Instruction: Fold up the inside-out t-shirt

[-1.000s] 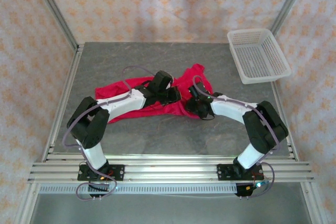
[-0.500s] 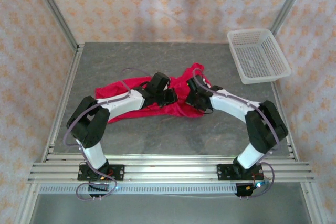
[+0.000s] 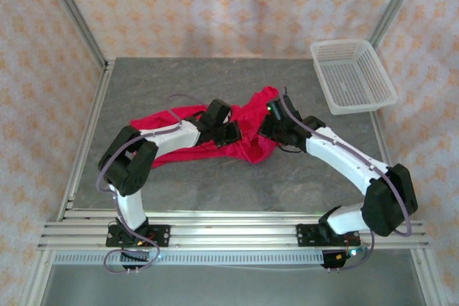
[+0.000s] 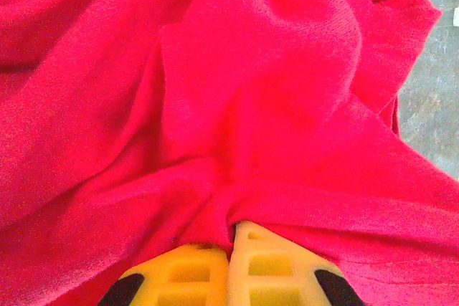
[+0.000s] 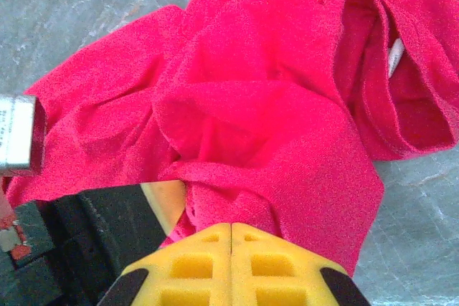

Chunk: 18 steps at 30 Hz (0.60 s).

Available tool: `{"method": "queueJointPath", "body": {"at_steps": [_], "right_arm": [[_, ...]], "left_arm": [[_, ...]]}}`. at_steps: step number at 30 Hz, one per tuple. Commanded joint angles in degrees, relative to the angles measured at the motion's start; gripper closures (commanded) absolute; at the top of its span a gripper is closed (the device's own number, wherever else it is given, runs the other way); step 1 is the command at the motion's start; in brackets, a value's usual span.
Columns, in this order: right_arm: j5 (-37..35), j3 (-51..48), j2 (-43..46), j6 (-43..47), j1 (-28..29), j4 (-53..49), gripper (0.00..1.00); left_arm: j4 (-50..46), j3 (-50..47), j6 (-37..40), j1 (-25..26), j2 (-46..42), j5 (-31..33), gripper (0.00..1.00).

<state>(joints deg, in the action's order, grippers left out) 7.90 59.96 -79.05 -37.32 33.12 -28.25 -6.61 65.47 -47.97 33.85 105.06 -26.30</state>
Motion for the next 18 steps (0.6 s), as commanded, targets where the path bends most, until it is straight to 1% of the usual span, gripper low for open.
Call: {"method": "queueJointPath", "body": {"at_steps": [1,3,5,9,12,14,15,16,18], "right_arm": [[-2.57,-1.49,-1.66,1.28,0.08,-0.19,1.00],[-3.82,-2.49,-3.11,1.18,-1.02,1.37,1.00],[-3.33,-3.80,-4.41,1.50,-3.90,4.20,1.00],[1.16,-3.32,-6.84,2.95,-12.21,8.18,1.00],[4.16,-0.02,-9.79,4.76,-16.51,8.46,1.00],[4.23,3.02,-12.29,5.26,-18.32,5.85,1.00],[3.75,4.63,-13.40,5.54,-18.59,3.89,0.98],[2.95,6.16,-13.93,5.79,-18.35,1.44,0.90],[1.75,7.11,-13.29,6.25,-16.72,-1.20,0.80]], "left_arm": [[0.99,1.70,0.47,-0.07,1.18,-0.39,1.00],[1.23,2.23,0.20,0.01,1.92,-0.83,1.00],[1.81,2.82,-0.30,-0.01,2.68,-1.28,1.00],[2.54,5.65,-1.52,0.77,5.51,-1.31,1.00],[2.72,8.85,-2.36,1.55,7.56,-0.94,1.00],[2.51,10.55,-2.90,1.77,8.50,-0.88,1.00],[2.35,11.12,-3.15,1.75,8.75,-0.77,1.00],[1.79,11.62,-3.27,1.77,8.85,-0.45,0.96],[0.38,12.05,-2.81,1.75,8.39,0.08,0.79]]}}
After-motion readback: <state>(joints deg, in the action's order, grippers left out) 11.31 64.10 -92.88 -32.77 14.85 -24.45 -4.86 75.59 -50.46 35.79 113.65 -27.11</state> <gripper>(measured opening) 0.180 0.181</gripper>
